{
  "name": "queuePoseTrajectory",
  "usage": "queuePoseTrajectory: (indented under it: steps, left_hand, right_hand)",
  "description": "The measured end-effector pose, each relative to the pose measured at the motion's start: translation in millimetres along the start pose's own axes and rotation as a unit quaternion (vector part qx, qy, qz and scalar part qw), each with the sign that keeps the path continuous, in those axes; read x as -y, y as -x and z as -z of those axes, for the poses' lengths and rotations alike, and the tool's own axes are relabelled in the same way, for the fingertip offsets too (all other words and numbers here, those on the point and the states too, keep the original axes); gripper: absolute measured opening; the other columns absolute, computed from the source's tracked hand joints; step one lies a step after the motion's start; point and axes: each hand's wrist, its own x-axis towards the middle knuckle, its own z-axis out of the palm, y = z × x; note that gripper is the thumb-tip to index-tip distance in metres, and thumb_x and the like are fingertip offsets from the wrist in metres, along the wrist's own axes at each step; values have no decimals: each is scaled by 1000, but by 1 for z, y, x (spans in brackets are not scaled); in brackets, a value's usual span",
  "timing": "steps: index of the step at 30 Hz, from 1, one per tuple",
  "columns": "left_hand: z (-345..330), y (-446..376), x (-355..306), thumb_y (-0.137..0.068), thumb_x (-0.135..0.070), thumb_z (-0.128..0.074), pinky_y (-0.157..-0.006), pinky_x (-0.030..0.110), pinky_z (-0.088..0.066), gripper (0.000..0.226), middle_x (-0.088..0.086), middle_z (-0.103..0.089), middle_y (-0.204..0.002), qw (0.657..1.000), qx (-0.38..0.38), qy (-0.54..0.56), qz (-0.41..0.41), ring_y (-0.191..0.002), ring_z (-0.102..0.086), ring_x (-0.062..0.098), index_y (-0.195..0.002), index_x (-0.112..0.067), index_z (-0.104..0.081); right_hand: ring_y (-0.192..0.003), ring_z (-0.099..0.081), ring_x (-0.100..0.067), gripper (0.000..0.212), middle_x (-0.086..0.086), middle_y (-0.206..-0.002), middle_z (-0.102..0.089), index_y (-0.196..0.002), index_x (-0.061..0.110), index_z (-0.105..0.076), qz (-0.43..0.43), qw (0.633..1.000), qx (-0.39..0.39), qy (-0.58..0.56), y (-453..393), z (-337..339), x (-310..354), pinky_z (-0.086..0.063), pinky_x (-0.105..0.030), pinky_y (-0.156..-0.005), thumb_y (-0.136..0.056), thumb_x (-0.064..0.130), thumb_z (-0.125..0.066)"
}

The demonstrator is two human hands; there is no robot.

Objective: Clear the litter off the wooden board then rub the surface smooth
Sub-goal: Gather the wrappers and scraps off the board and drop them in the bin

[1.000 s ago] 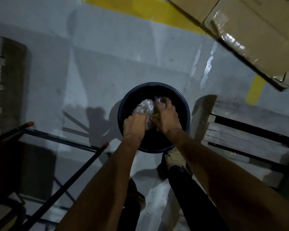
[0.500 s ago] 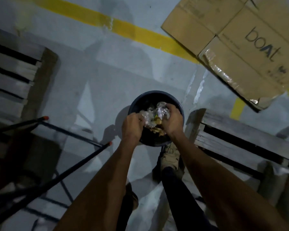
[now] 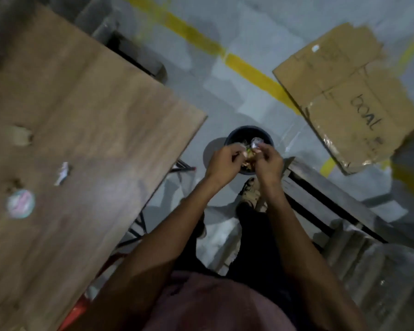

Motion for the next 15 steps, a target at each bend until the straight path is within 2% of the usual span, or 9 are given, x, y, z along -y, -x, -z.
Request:
queuePoseTrajectory:
  steps: [4,6,7,9,11,13,15]
  left_hand:
    - [68,63,-25,-98,-16,-64,-77,24,-51,17,4,-78,-99,995,-59,52,-57,-87,-67,9,-105,-8,-77]
    - [101,83,-19,-97,-18,-64,-78,27,-54,17,2,-78,-97,989,-101,96,-49,-85,-68,7,-103,-9,-77]
    - [117,94,-12,-97,-20,-64,-77,32,-57,17,1,-77,-95,984,-126,121,-37,-85,-70,10,-102,-11,-77]
    - [148,115,7,-98,-21,-63,-76,39,-60,15,0,-76,-90,968,-188,163,-13,-84,-73,16,-100,-15,-77]
    - [178,138,28,-100,-18,-63,-78,38,-59,14,1,-75,-89,946,-259,194,17,-84,-73,19,-101,-14,-77]
    - [206,163,54,-99,-15,-64,-81,35,-57,13,1,-75,-91,918,-330,214,54,-85,-72,19,-100,-14,-76]
    - [230,190,80,-98,-12,-64,-78,34,-56,12,3,-75,-90,892,-385,227,72,-81,-71,18,-98,-14,-76]
  right_hand:
    - [-90,-71,-15,15,3,-96,-74,-109,15,-72,4,998,-28,-53,65,-7,68,-58,-46,-95,-97,11,-63]
    - [-91,-73,-23,15,-2,-97,-75,-108,17,-71,25,997,-11,-71,98,-25,103,-59,-48,-92,-95,13,-64]
    - [-93,-73,-27,15,-5,-100,-76,-108,19,-70,44,996,18,-72,114,-37,118,-60,-48,-91,-95,13,-64]
    - [-96,-73,-25,17,-2,-102,-76,-108,24,-68,97,991,86,-42,144,-64,143,-58,-44,-88,-98,13,-61]
    - [-96,-71,-18,20,3,-104,-76,-107,29,-67,129,981,141,-9,170,-93,159,-57,-42,-85,-98,14,-58]
    - [-88,-68,-14,22,0,-104,-76,-110,26,-66,136,971,195,5,190,-121,168,-53,-36,-77,-99,10,-56]
    - [-86,-67,-14,20,-4,-106,-75,-114,22,-65,139,962,233,26,208,-149,171,-52,-32,-76,-100,11,-57]
